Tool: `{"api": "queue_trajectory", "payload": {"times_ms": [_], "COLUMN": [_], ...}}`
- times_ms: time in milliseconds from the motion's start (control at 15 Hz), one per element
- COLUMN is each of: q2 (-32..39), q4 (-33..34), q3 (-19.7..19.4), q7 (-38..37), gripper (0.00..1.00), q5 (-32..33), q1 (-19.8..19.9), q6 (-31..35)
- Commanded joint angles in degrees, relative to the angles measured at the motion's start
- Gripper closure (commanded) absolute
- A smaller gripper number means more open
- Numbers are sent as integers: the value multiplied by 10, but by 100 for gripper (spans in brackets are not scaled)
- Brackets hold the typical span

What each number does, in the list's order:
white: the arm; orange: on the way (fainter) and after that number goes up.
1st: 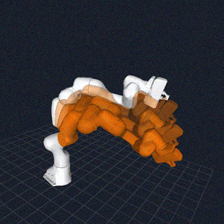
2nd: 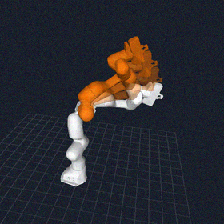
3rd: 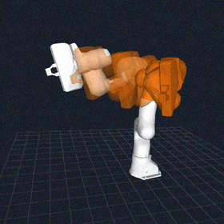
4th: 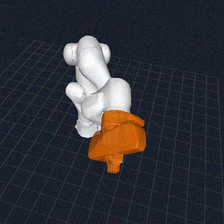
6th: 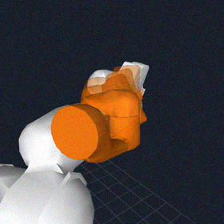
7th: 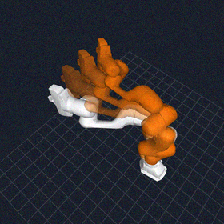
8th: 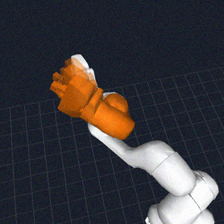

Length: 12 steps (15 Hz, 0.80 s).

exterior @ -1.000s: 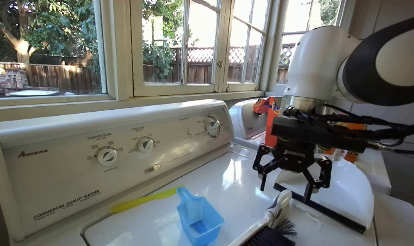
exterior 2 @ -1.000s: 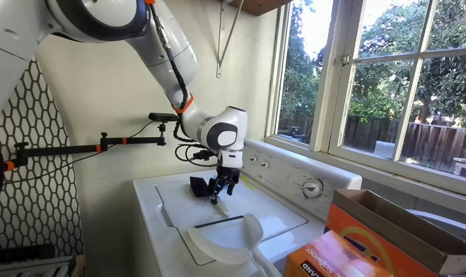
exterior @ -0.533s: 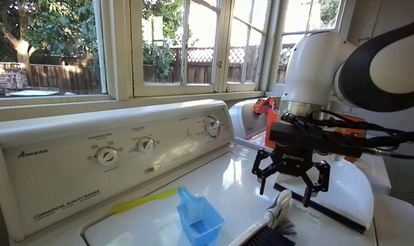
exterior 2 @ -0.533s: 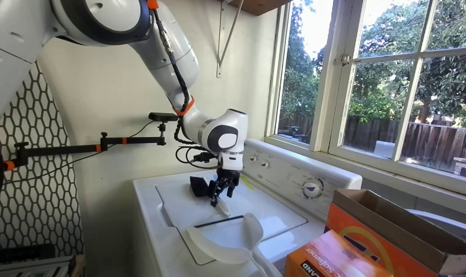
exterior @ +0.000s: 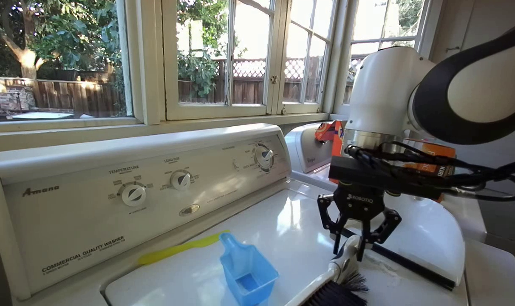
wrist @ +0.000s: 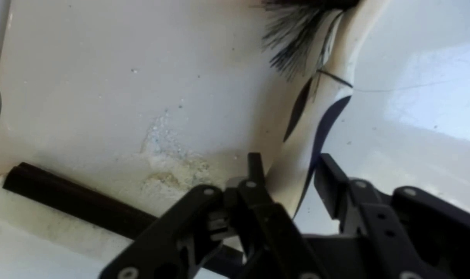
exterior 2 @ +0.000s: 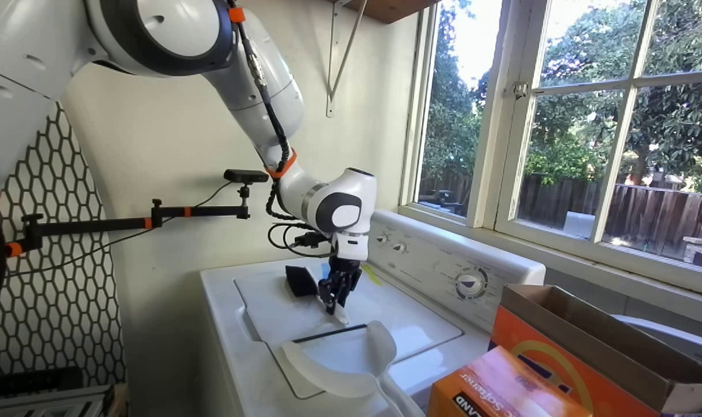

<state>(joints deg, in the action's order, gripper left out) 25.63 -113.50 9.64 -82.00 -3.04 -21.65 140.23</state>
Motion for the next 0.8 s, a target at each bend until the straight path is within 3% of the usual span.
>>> {"api": "queue_trajectory", "payload": {"times_ms": [0,67,400,733], "q2": [5,2,-6,-9], "q4": [12,12,7,-3], "q3": [-9,-6,5,33], "q7": [-11,-5,22,118], "gripper": [90,95,93,93], "q5": [-4,-15,-58,-118], "q1": [-6,0,20,48], "q6": [4,13,68,168]}}
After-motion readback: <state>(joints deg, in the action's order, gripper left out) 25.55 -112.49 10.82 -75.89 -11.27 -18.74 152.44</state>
